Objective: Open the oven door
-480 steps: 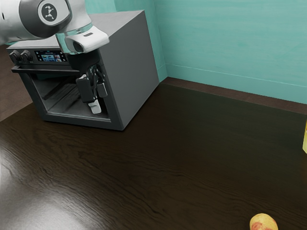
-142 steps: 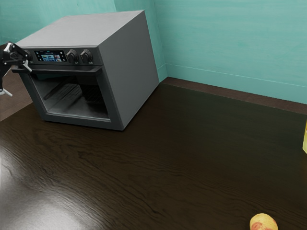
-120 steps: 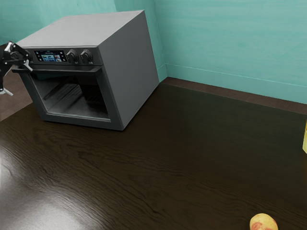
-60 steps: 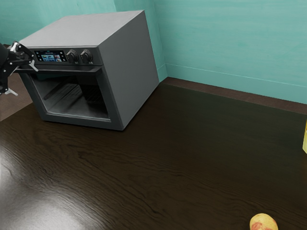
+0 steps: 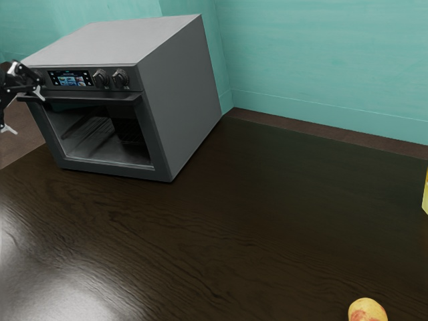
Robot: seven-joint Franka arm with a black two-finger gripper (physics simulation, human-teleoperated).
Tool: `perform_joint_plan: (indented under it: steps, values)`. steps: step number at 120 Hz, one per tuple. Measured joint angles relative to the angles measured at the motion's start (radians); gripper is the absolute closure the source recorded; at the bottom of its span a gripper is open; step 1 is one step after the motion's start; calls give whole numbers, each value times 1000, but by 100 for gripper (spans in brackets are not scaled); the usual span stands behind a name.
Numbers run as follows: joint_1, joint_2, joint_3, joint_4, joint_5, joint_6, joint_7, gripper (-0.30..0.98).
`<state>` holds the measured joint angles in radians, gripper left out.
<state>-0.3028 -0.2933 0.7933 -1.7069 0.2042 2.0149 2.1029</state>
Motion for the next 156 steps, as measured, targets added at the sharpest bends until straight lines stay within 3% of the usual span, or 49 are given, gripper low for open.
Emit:
perform_joint_plan:
  steps: [10, 50, 113, 156]
  values:
    - [3, 26, 7, 5, -13, 13, 14, 0]
    - [16, 178, 102, 87, -184, 47, 105, 0]
    - [166, 399, 96, 228, -442, 53, 257, 0]
    - [222, 530, 90, 314, -513, 54, 316, 0]
